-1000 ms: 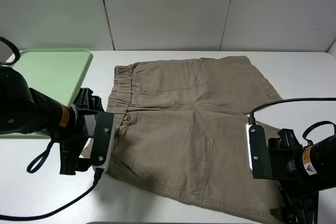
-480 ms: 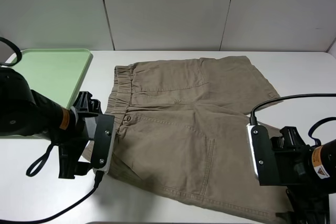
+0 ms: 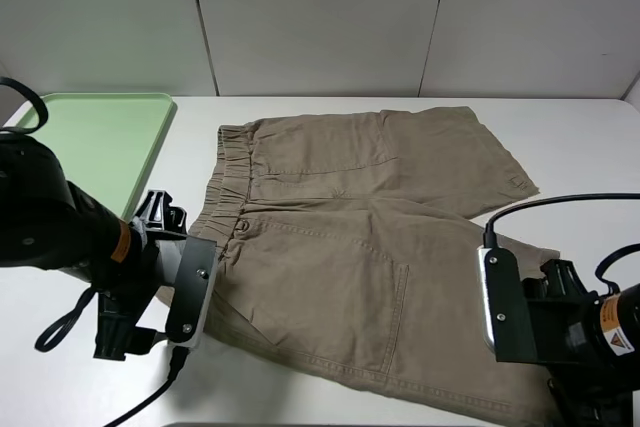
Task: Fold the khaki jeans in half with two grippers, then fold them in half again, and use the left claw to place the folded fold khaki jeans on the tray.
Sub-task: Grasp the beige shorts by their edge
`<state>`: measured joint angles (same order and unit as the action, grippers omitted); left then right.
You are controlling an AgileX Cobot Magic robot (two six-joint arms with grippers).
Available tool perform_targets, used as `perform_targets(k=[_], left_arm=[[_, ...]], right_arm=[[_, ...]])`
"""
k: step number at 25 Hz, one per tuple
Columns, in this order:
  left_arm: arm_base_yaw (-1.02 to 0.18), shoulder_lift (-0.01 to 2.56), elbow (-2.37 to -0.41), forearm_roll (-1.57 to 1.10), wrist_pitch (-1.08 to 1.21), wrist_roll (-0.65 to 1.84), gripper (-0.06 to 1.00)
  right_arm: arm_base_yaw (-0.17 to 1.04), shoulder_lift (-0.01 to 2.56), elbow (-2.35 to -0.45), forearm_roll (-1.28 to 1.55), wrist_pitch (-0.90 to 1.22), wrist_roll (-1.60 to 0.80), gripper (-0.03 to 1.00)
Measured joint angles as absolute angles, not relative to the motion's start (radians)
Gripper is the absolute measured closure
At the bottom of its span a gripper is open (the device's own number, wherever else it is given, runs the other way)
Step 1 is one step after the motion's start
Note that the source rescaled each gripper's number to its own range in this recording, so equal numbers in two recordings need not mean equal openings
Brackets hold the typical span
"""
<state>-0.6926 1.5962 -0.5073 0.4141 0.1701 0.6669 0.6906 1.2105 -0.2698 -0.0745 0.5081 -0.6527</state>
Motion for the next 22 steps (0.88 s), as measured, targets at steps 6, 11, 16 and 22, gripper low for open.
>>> perform_targets(k=[6, 11, 16, 22], left_arm=[[-0.664, 1.596, -0.507, 0.414, 0.151, 0.666, -0.06], [-0.638, 1.596, -0.507, 0.414, 0.109, 0.666, -0.06], [-0.638, 1.646, -0.506, 0.414, 0.066, 0.668, -0.06], [-0.638, 1.722, -0.510, 0.414, -0.028, 0.670, -0.05]], right_arm=[[0.691, 1.211, -0.246, -0.115, 0.461, -0.653, -0.03], [0.691, 1.268, -0.221, -0.146, 0.362, -0.653, -0.03], [0.691, 1.377, -0.221, -0.160, 0.314, -0.653, -0.03], [0.691, 1.414, -0.222, -0.186, 0.270, -0.653, -0.03]])
